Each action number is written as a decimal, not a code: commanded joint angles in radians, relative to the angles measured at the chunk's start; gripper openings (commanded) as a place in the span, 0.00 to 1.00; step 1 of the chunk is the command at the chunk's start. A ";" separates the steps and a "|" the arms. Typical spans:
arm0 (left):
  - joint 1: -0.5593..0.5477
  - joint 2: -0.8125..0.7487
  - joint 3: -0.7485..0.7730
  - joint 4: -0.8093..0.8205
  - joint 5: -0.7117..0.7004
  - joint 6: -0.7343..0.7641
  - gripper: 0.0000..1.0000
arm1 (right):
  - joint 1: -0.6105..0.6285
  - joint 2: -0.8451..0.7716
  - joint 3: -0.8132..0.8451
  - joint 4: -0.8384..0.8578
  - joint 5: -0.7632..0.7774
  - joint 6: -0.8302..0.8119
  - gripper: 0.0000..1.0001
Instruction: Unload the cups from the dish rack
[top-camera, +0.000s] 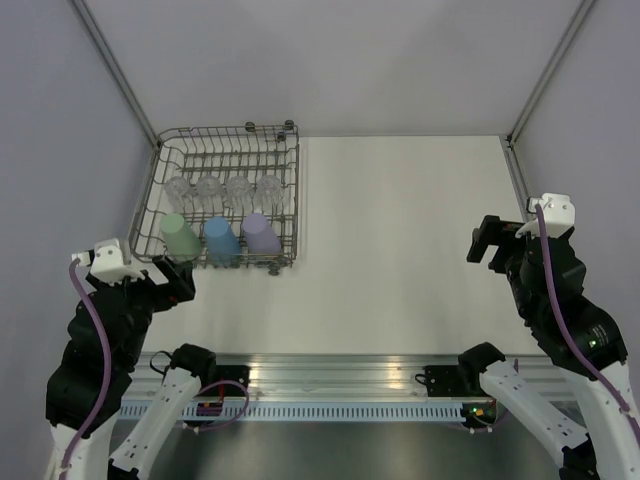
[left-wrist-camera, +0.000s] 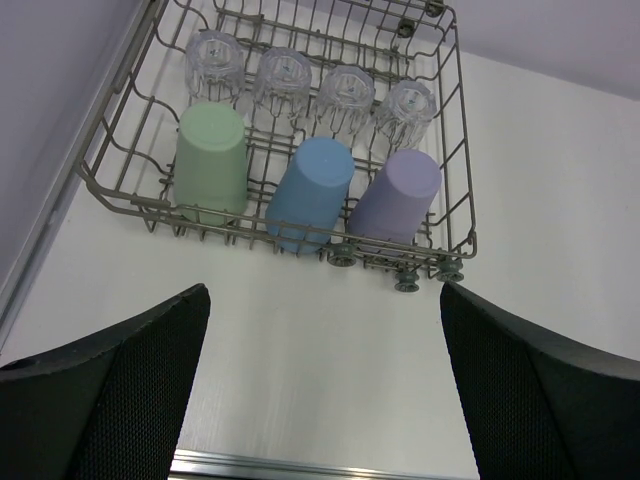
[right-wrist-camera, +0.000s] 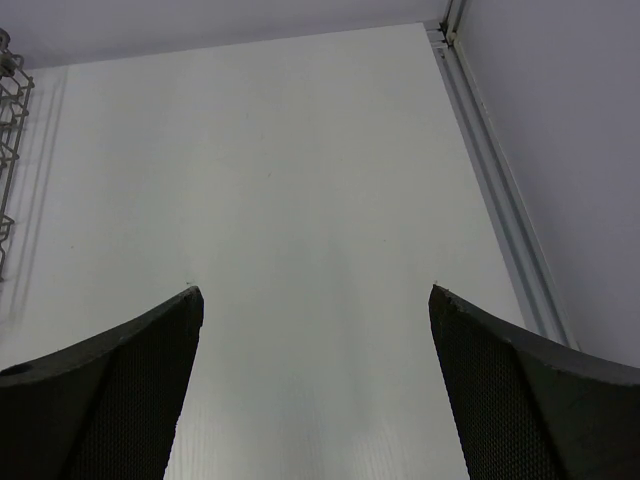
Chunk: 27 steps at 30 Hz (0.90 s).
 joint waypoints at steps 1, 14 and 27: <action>-0.004 -0.004 0.037 0.024 -0.035 -0.034 1.00 | 0.003 -0.003 -0.008 0.019 0.012 0.002 0.98; -0.001 0.215 0.072 0.092 0.209 -0.035 1.00 | 0.005 0.015 -0.080 0.070 -0.129 0.088 0.98; -0.006 0.651 0.167 0.104 0.274 -0.055 1.00 | 0.003 0.060 -0.108 0.048 -0.186 0.108 0.98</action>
